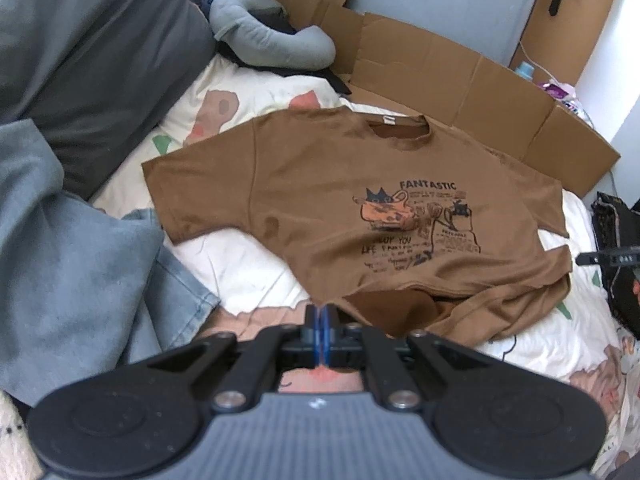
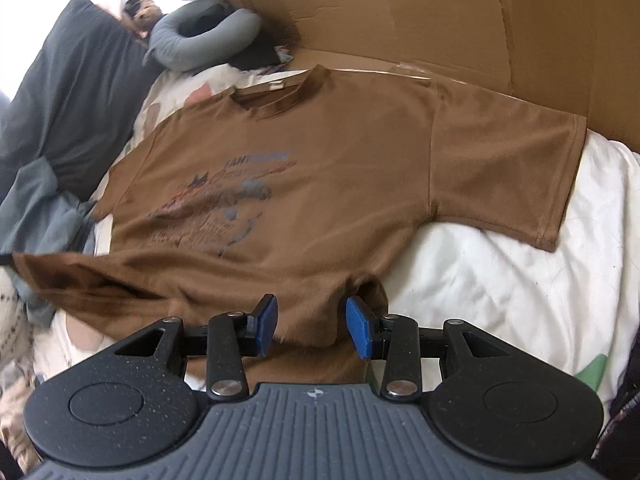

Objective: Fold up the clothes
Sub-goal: 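Grasp the brown T-shirt hem with the left tool while the right tool closes on it, then lift the T-shirt by its hem with both tools, raising it off the duvet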

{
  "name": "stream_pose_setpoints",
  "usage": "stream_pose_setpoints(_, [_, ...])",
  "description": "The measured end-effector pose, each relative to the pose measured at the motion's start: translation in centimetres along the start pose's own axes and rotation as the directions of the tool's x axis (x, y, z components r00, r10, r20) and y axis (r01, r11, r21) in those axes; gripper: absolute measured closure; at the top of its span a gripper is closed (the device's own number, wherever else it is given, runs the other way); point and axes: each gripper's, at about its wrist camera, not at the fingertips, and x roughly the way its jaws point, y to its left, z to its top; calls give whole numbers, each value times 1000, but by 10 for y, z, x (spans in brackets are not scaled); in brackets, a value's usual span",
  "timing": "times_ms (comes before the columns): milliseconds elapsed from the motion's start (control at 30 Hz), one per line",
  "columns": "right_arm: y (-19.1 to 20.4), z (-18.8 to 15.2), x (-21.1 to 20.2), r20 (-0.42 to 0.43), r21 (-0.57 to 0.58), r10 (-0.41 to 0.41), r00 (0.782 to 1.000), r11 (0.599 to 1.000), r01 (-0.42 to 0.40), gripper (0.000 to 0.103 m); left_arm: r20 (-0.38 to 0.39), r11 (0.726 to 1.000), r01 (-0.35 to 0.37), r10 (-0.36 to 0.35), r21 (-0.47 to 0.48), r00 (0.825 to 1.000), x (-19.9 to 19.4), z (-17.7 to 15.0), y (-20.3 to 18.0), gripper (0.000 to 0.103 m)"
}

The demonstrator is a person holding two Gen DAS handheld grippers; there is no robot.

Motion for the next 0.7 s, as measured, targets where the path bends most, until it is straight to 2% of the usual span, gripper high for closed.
stream_pose_setpoints(267, [4, -25, 14, -33, -45, -50, 998, 998, 48, 58, -21, 1000, 10, -10, -12, 1000, 6, -10, 3, 101])
stream_pose_setpoints(533, [12, -10, 40, -8, -129, -111, 994, 986, 109, 58, -36, 1000, 7, -7, -3, 999, 7, -15, 3, 101])
stream_pose_setpoints(567, [11, -7, 42, -7, -140, -117, 993, 983, 115, 61, -36, 1000, 5, -5, -3, 999, 7, -15, 4, 101])
stream_pose_setpoints(600, [10, -4, 43, -1, -148, -118, 993, 982, 117, 77, -35, 1000, 4, -4, -2, 999, 6, -14, 5, 101])
stream_pose_setpoints(667, [9, 5, 38, 23, -138, -110, 994, 984, 112, 99, -33, 1000, 2, -2, 2, 999, 4, -13, 7, 101])
stream_pose_setpoints(700, [8, 10, 35, 37, -131, -104, 994, 985, 108, 100, -31, 1000, 1, -1, 5, 1000, 3, -12, 7, 101])
